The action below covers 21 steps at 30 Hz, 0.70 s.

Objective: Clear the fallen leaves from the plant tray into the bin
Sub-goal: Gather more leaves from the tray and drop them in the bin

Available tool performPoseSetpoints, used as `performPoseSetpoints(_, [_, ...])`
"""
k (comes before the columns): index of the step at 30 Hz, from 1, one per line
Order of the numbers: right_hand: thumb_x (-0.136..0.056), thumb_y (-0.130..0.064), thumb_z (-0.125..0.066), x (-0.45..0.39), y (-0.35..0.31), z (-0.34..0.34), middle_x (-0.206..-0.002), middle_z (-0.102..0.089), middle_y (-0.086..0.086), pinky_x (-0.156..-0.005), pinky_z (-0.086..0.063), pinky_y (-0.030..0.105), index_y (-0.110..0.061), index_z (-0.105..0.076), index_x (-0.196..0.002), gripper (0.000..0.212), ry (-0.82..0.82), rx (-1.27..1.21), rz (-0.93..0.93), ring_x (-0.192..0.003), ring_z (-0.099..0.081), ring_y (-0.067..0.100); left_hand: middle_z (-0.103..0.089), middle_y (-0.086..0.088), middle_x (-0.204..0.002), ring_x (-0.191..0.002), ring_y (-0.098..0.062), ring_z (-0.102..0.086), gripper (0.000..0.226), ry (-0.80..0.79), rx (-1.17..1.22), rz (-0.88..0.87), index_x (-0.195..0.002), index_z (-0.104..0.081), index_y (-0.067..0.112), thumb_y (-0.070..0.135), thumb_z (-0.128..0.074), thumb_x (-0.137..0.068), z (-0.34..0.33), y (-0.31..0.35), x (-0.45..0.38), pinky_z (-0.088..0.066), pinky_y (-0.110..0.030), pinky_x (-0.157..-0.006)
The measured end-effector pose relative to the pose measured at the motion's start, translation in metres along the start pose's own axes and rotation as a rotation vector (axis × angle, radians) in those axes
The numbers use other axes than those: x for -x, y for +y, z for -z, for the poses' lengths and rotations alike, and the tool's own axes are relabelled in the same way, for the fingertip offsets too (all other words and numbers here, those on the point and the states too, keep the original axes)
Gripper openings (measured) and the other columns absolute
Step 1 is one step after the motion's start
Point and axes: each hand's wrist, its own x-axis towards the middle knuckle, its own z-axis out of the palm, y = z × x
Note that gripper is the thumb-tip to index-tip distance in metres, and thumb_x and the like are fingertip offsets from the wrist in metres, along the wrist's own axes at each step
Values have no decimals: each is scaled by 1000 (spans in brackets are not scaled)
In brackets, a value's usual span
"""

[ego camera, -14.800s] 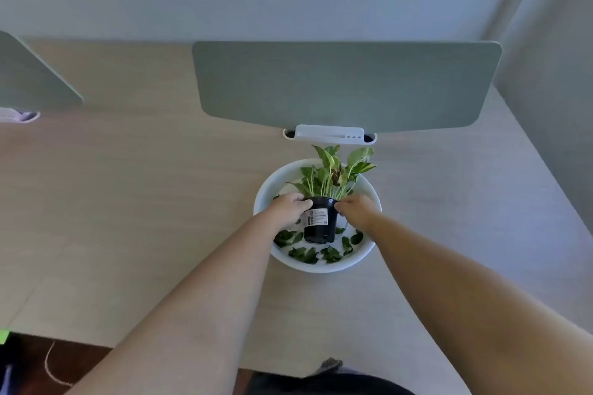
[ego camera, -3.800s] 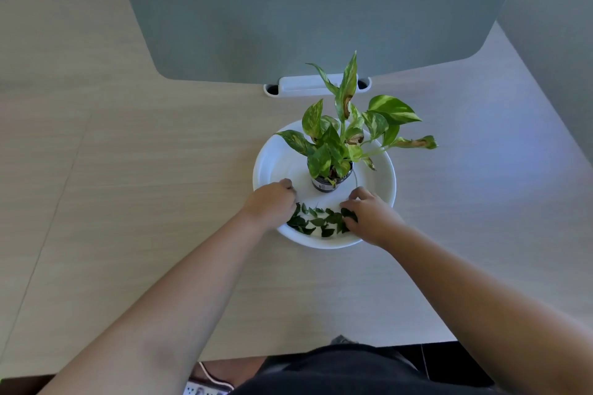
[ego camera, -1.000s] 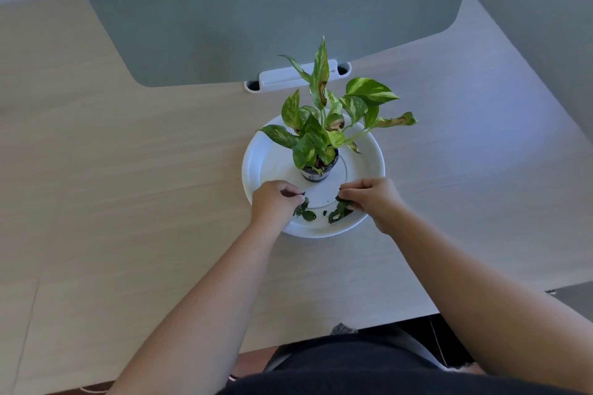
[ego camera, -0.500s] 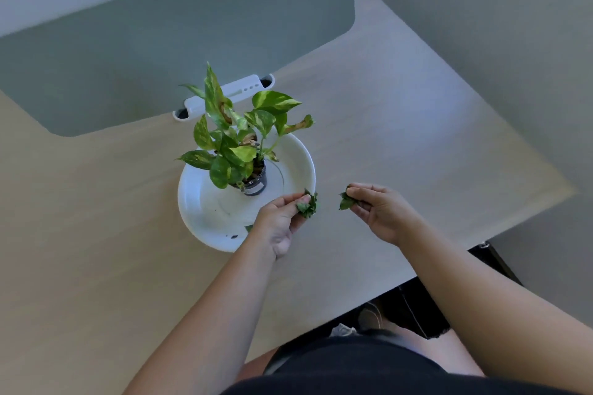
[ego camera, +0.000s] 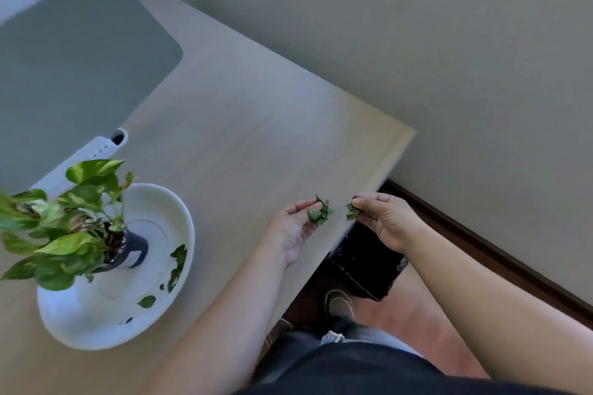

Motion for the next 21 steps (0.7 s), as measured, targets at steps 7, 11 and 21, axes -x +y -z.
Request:
performPoseSetpoints(7, [-79, 9, -69, 4, -13, 74, -76, -68, 10, -63, -56, 24, -2, -66, -76, 12, 240, -14, 82, -71, -67, 18, -73, -2, -60, -50, -7, -68, 11, -126, -144, 130, -85, -64, 4, -7, -62, -86, -82, -38, -22, -52, -14, -46])
performPoseSetpoints(11, [-76, 6, -74, -1, -14, 108, -73, -70, 9, -61, -55, 22, -5, -68, -73, 13, 367, 0, 83, -63, -70, 14, -73, -2, -61, -52, -7, -69, 11, -149, -223, 178, -87, -64, 5, -5, -63, -87, -112, -55, -35, -52, -14, -48])
performPoseSetpoints(21, [-78, -4, -76, -36, -2, 153, -87, -74, 10, -72, -60, 27, -6, -73, -82, 6, 506, 286, -12, -75, -72, 17, -72, -9, -83, -67, -13, -71, 12, -97, -447, 257, -94, -68, 5, -3, -67, -85, -131, -93, -78, -56, -18, -54])
